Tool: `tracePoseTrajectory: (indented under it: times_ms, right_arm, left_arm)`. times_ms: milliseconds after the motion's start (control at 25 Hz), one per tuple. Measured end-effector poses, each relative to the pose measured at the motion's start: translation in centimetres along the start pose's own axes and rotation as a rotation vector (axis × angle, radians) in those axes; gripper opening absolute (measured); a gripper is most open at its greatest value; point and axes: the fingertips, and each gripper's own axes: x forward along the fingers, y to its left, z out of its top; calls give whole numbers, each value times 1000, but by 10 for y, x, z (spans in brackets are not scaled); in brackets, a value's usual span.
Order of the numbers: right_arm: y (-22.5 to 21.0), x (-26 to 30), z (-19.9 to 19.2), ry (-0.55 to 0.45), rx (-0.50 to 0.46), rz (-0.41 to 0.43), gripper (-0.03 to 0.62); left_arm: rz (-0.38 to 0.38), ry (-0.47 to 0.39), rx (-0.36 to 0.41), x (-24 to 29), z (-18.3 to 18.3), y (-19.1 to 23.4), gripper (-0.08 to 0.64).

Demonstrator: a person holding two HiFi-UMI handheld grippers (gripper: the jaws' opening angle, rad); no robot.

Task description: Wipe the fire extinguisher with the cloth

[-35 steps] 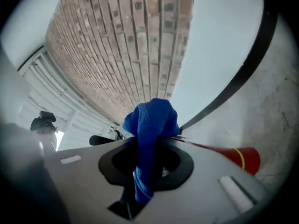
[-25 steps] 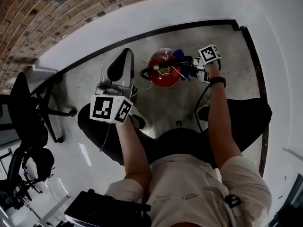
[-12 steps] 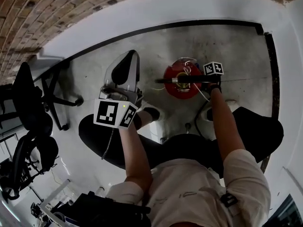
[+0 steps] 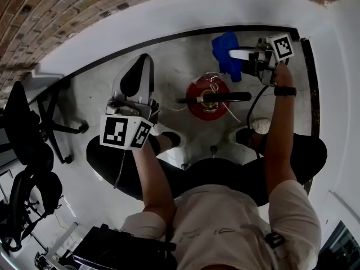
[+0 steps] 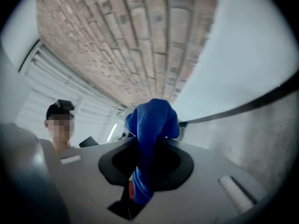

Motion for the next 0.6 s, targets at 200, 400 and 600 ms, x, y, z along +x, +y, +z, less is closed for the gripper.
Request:
tracePoseTrajectory:
  times_ms: [200,400,600]
  right_arm:
    - [73,43,-19,243,-169,125,71]
    - [25,48,-45,247,-40,123,71]
    - [-121,20,-115,421,123,-228,69]
  left_arm:
    - [-22,-15,-9,5,6,-2,3]
    - [-21,19,-14,6,-11,-2,3]
    - [-7,33,-21,6,-17,5,3]
